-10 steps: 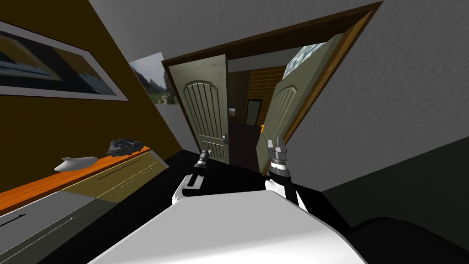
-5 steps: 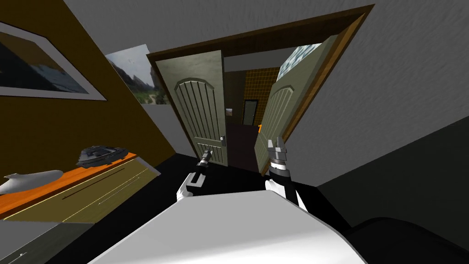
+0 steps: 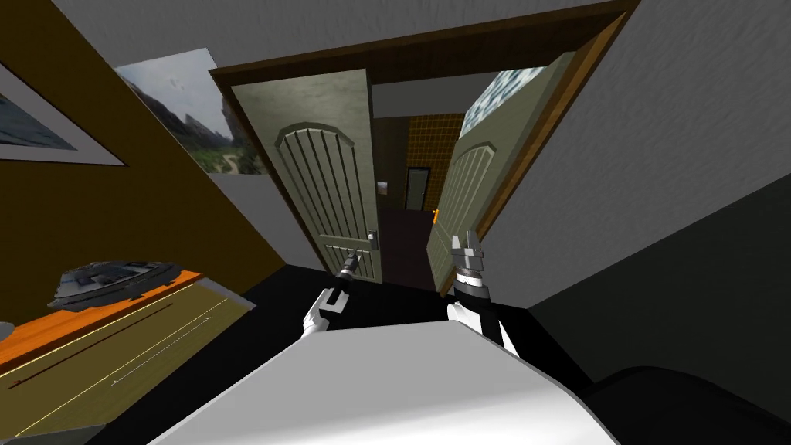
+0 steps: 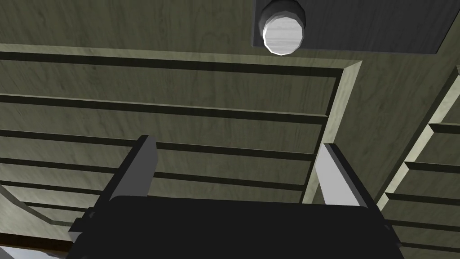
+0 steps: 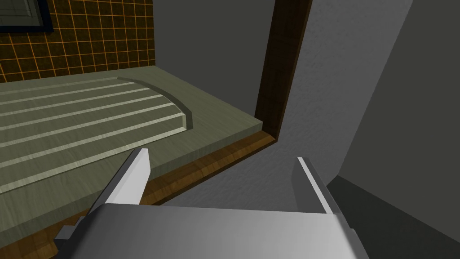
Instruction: Push the door open
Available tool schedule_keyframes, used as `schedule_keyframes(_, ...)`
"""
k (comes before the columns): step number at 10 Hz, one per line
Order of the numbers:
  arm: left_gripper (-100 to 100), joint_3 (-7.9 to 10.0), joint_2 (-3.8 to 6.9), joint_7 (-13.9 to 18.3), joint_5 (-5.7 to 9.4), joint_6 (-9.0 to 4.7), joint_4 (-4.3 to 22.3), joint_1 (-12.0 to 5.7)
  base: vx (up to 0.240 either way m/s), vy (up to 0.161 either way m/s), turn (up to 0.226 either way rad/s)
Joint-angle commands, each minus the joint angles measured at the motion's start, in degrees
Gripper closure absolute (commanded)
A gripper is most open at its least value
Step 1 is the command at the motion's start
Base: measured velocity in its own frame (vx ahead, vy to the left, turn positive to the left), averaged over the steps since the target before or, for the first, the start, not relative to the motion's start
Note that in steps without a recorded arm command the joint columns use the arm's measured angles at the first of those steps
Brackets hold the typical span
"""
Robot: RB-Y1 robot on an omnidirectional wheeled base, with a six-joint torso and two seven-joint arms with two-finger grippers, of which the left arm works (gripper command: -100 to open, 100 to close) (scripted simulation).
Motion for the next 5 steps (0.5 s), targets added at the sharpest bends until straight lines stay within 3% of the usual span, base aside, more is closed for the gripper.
schedule_keyframes(1, -100, 0.00, -0.01, 0.8, -0.66, 0.37, 1.6, -0.93, 0.058, 0.047, -0.075)
schedule_keyframes(5, -100, -0.05, -0.17, 3.0, -2.61, 1.45, 6.2, -3.60, 0.090, 0.055, -0.107)
